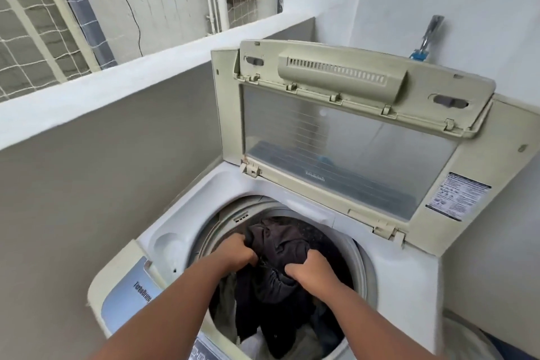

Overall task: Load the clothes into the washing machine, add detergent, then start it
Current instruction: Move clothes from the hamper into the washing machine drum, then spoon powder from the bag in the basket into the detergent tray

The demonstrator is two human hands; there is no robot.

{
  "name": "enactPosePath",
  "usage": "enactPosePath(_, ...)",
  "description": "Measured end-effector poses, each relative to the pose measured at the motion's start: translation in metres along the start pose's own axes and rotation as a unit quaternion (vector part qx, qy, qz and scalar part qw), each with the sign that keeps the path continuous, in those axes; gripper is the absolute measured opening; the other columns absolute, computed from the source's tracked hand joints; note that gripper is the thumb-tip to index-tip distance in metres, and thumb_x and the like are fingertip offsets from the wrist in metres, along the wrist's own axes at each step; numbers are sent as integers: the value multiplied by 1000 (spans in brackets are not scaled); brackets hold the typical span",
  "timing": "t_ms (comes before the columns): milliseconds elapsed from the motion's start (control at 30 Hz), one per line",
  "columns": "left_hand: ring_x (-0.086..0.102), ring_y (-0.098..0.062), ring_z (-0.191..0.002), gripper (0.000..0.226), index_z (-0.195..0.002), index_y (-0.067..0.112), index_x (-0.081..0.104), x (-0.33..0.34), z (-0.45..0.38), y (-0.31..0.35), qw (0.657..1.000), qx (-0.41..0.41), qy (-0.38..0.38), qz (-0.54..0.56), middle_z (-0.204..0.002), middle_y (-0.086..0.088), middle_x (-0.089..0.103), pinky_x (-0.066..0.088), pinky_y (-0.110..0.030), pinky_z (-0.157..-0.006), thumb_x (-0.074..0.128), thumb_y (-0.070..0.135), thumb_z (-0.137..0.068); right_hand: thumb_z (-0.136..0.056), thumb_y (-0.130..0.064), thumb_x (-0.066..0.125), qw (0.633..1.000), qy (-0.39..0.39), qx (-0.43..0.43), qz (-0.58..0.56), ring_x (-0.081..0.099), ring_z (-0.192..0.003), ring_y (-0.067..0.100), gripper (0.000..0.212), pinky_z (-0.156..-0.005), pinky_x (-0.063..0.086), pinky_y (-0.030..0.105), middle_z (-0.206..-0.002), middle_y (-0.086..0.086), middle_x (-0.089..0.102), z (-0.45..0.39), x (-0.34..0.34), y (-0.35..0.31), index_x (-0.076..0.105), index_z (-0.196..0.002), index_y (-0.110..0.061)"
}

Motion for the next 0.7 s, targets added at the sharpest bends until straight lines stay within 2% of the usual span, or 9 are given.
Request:
enactPosePath(33,61,-29,-107,73,-122,13,59,3,-2,-4,999,-22,-28,-27,-108,-10,61,52,-27,-78,73,35,-54,-61,-53,63,999,-31,16,31,60,-102,22,68,-83,49,32,-118,6,63,-1,2,3,57,-115,-12)
enactPosePath(100,26,-34,-142,113,-151,23,23,4,2,-10,986,-66,-74,-132,-154,-14,20,32,-42,-113,72,59,-56,-64,-66,58,987,-66,55,133,54,-120,25,90,-94,45,34,-137,5,53,1,3,6,43,-138,-16)
enactPosePath(133,13,-33,-146,117,-154,25,10,4,0,-10,983,-72,-92,-143,-160,-12,3,21,-44,-118,69,65,-61,-68,-67,55,980,-45,74,177,53,-122,27,89,-97,44,38,-138,5,52,1,2,7,39,-140,-17)
enactPosePath(200,20,-29,-145,117,-154,20,13,0,-3,0,990,-60,-113,-66,-160,-11,10,21,-44,-118,65,72,-63,-73,-67,46,975,43,86,199,57,-112,26,71,-97,43,45,-125,1,59,-1,-4,3,48,-128,-22)
enactPosePath(267,47,-22,-126,96,-141,10,40,-4,-8,18,991,-27,-112,66,-143,-6,44,37,-40,-110,63,70,-70,-78,-67,43,986,120,67,89,60,-89,18,49,-88,45,40,-101,-2,64,-3,-15,-8,59,-101,-26)
enactPosePath(333,51,-19,-115,54,-124,15,52,-8,-14,38,974,-7,-119,191,-124,1,52,43,-35,-99,56,55,-88,-88,-57,52,969,137,74,-191,59,-89,18,36,-85,46,37,-104,2,63,-4,-25,-23,61,-101,-25)
enactPosePath(433,38,-28,-134,69,-141,19,40,-4,-32,61,925,-22,-165,342,-143,-8,43,38,-42,-108,57,57,-87,-93,-42,58,833,82,113,-535,49,-126,34,59,-99,45,43,-143,15,45,-14,-30,-36,41,-142,-15)
enactPosePath(567,36,-32,-137,81,-147,12,29,3,-49,84,865,-26,-223,450,-150,-16,36,38,-39,-104,60,55,-86,-91,-44,59,743,128,143,-641,47,-129,35,70,-98,43,41,-144,20,43,-33,-27,-40,38,-141,0)
enactPosePath(700,38,-31,-136,66,-143,8,36,10,-58,95,832,-38,-221,507,-148,-18,39,39,-37,-99,56,46,-92,-92,-41,59,684,156,133,-700,48,-128,31,63,-101,40,37,-137,19,50,-46,-21,-46,44,-137,-1)
Point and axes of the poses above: each hand's wrist, its own z-axis away from the middle knuckle, its own x-axis out of the palm, y = z × x, the point moved 2 cm from there along -z, towards the middle knuckle
